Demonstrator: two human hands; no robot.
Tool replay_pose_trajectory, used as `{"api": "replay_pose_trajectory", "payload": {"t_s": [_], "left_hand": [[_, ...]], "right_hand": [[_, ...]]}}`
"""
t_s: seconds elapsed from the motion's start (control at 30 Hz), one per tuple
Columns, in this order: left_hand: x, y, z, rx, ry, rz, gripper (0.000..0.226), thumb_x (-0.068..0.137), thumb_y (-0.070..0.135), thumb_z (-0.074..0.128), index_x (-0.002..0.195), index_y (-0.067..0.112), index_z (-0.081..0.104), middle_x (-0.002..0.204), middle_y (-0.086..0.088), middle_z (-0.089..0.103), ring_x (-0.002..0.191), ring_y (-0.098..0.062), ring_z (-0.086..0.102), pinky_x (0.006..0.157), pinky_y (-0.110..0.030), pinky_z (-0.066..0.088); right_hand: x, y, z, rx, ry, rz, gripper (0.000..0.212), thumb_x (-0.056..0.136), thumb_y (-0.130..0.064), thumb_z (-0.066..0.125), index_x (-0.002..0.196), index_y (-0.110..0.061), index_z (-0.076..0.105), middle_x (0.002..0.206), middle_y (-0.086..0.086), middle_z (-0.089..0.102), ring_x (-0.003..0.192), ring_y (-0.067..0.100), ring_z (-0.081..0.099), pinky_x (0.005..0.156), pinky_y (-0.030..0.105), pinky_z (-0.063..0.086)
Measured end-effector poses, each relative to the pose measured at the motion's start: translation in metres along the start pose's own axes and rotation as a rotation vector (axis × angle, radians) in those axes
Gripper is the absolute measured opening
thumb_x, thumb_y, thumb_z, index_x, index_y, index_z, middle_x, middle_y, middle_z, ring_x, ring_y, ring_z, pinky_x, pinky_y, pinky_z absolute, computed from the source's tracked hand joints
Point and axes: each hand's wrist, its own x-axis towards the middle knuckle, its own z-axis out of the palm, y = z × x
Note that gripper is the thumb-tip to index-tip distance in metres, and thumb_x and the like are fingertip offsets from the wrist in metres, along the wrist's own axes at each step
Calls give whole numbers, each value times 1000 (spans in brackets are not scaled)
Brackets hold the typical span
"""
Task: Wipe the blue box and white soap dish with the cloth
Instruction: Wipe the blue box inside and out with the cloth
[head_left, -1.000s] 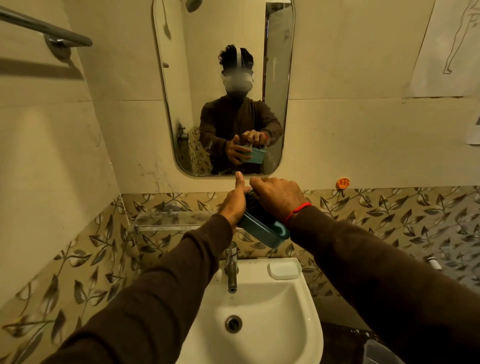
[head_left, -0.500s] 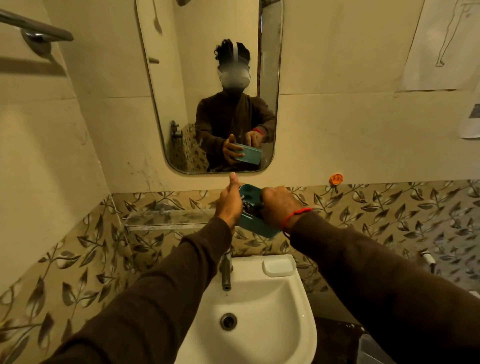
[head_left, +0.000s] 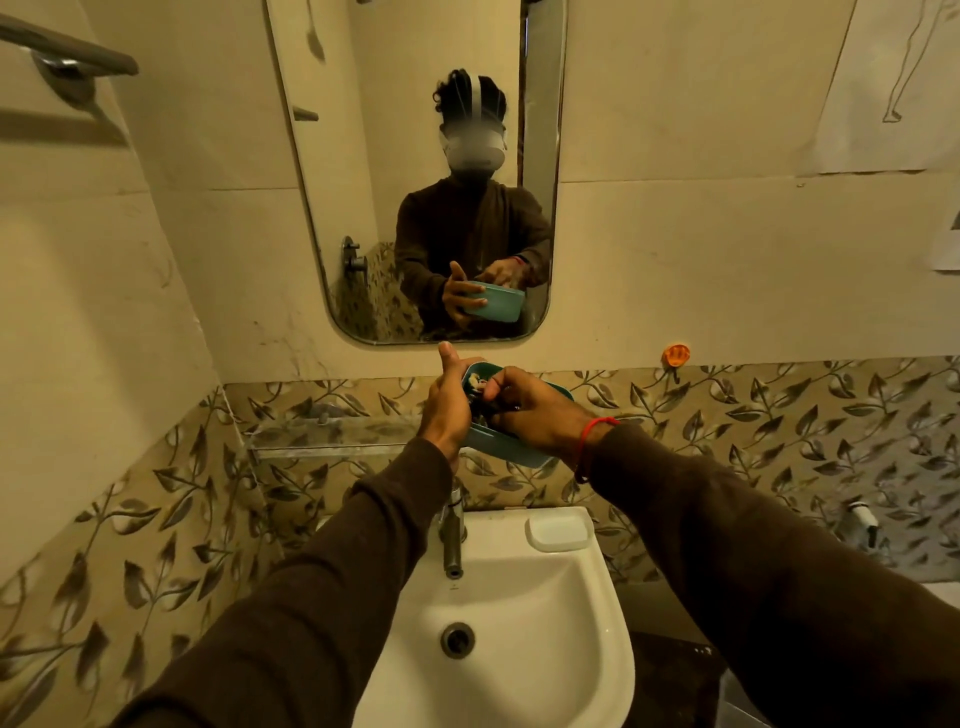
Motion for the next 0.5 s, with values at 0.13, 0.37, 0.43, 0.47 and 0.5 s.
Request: {"api": "replay_pose_trajectory", "payload": {"t_s": [0.13,0.37,0.43,0.47,0.5], "left_hand": [[1,0,-7,21,-39,52,72,80,85,23,86,39,77,94,-2,78,104,-26,70,100,-51,52],[1,-10,-21,-10,-24,65,70,87,82,23,91,38,77,105,-3,76,113,-26,66,100,-48,52],[0,-15,-24,-39,-7,48,70,91,78,20,96,36,76,111,-7,75,115,-27,65,101,-50,52],[-2,-17,-26,-51,-2,40,70,92,77,20,98,35,75,109,-7,76,114,-28,65,99,-48,53],[-3,-20,-28,-59,3,35,70,92,76,20,98,34,75,106,-6,77,113,-29,67,96,-46,55]], "right_hand": [[-4,-2,0,-140,-18,-140,15,93,-1,56,93,-16,51,100,10,67,89,17,64,73,23,55],[-1,-15,-3,-774,-182,-301,6,97,-16,49,95,-21,45,93,4,55,85,21,53,72,33,44],[0,-17,1,-853,-223,-303,6,97,-19,47,95,-22,43,94,4,53,83,21,51,70,32,42],[1,-17,3,-890,-237,-309,6,97,-21,47,95,-22,42,94,5,51,83,21,51,69,32,41],[1,-16,5,-927,-249,-315,7,97,-23,47,94,-22,41,95,6,50,84,23,52,69,33,41]]}}
